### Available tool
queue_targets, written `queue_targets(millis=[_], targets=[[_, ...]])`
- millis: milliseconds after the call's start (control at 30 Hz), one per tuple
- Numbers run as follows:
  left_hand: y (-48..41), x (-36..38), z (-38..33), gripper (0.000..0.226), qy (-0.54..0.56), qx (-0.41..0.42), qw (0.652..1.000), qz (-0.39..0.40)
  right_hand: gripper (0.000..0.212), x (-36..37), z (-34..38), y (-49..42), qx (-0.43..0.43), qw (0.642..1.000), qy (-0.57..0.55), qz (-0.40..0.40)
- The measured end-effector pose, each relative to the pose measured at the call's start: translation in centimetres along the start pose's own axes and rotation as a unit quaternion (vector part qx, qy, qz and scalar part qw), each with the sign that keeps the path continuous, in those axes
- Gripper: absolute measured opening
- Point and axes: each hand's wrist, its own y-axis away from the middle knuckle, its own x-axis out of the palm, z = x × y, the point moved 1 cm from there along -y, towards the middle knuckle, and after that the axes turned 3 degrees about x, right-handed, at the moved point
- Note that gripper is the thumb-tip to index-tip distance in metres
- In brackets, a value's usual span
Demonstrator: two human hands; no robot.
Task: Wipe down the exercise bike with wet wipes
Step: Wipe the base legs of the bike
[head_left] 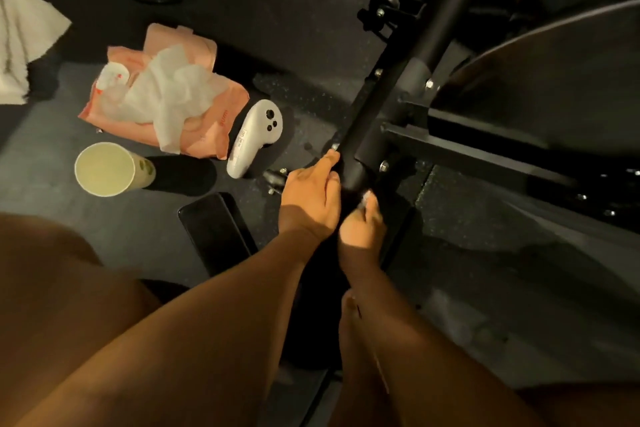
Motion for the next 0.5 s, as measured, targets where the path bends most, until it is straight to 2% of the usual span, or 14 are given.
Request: queue_targets(millis=[100, 167, 233, 267, 367, 433, 500], targets=[[0.0, 0.0, 0.1, 0.048, 0.002, -0.014, 1.0, 0.012, 0.046, 0.3, -0.9, 3.0, 0.012, 0.999, -0.032, 0.002], [0.1, -0.3, -0.2, 0.051, 0.011, -0.031, 0.999, 0.018, 0.047, 0.7, -2.6, 6.1, 0.03, 0.998, -0.005, 0.06], [0.2, -0.4, -0.3, 0.054, 0.014, -0.037, 0.999, 0.02, 0.058, 0.4, -2.8, 6.1, 0.045, 0.995, 0.003, 0.092], [0.2, -0.3, -0.2, 0.054, 0.011, -0.033, 0.999, 0.02, 0.065, 0.3, -2.3, 4.4, 0.033, 0.997, -0.008, 0.071], [-0.1, -0.1, 0.1, 0.054, 0.0, -0.024, 1.0, 0.017, 0.05, 0.0, 2.4, -0.2, 0.012, 0.998, -0.057, 0.02], [-0.2, 0.0, 0.2, 0.052, -0.008, -0.016, 1.0, 0.016, 0.051, 0.2, 4.3, -1.5, -0.002, 0.995, -0.097, 0.014], [-0.2, 0.0, 0.4, 0.05, -0.002, -0.023, 0.999, 0.026, 0.056, 0.8, 4.1, 0.1, -0.017, 0.999, -0.045, -0.001]])
